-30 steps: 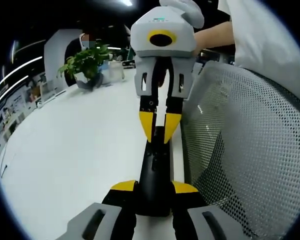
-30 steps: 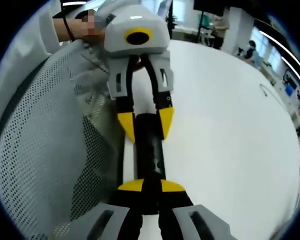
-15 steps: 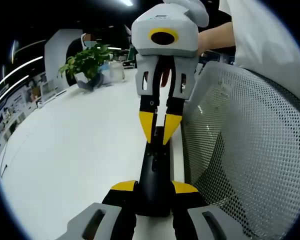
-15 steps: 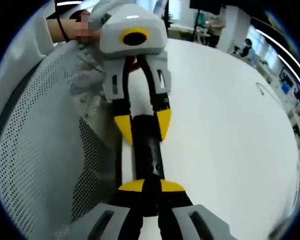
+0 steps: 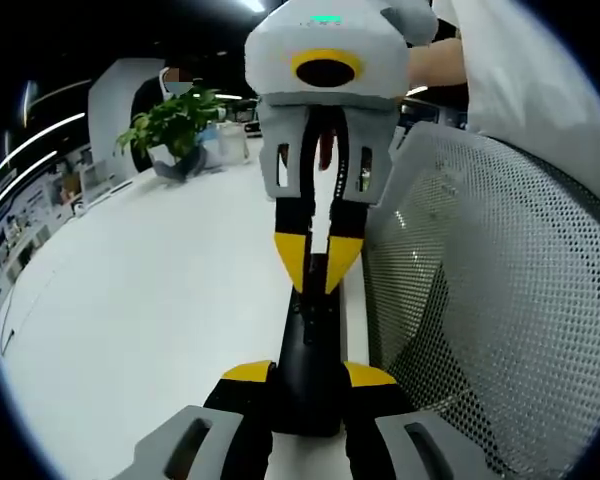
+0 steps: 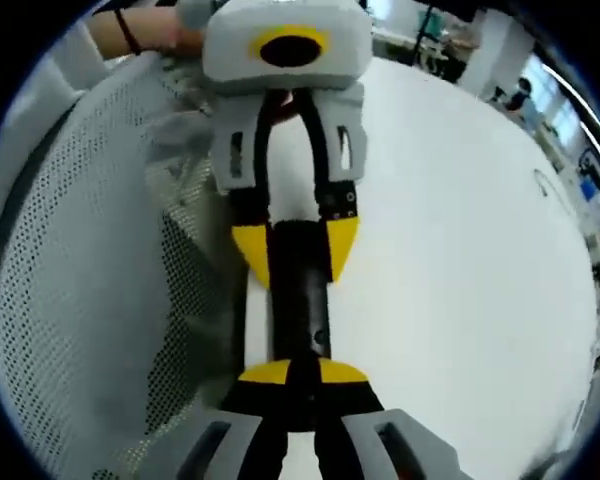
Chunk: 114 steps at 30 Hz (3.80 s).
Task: Press the specified remote control buttons in sequence, fully releasing each button before pressing the next.
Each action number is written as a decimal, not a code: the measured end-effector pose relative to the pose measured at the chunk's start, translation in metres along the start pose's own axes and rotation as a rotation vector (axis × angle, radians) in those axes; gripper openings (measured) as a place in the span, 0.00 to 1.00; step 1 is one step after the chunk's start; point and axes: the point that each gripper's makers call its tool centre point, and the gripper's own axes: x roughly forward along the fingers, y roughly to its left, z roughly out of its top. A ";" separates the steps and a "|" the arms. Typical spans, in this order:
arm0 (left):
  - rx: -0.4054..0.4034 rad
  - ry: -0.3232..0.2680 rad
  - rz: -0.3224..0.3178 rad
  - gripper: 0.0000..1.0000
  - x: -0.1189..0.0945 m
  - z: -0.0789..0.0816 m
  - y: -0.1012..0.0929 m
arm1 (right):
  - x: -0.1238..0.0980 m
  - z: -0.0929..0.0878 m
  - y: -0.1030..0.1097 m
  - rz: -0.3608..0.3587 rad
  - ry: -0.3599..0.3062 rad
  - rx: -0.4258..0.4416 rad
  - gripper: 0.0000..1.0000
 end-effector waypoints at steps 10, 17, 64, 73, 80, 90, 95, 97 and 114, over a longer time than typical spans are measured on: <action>0.001 -0.001 0.001 0.25 0.001 0.001 0.000 | -0.001 0.003 0.002 -0.106 -0.087 -0.042 0.04; 0.001 0.000 0.001 0.25 0.000 0.001 0.000 | -0.002 0.003 0.004 -0.065 -0.152 -0.191 0.04; 0.002 -0.001 0.001 0.25 0.000 0.001 0.000 | 0.003 0.014 0.002 0.017 -0.066 -0.004 0.00; 0.001 0.002 0.000 0.25 0.000 0.001 0.001 | 0.001 0.013 0.002 0.043 -0.106 0.048 0.00; -0.001 0.002 0.001 0.25 0.000 0.001 0.001 | -0.002 0.004 0.003 0.022 -0.124 0.060 0.00; 0.003 0.002 -0.002 0.25 0.000 0.001 0.001 | 0.000 0.004 0.002 -0.005 -0.042 0.027 0.00; 0.004 0.002 -0.002 0.25 0.000 0.001 0.001 | 0.000 0.003 0.002 -0.014 -0.021 0.024 0.00; 0.004 0.002 -0.002 0.25 0.000 0.001 0.000 | 0.000 0.002 0.002 -0.017 -0.032 0.019 0.00; 0.003 -0.001 -0.003 0.25 -0.001 0.001 0.000 | -0.008 -0.009 0.002 0.006 -0.101 0.079 0.00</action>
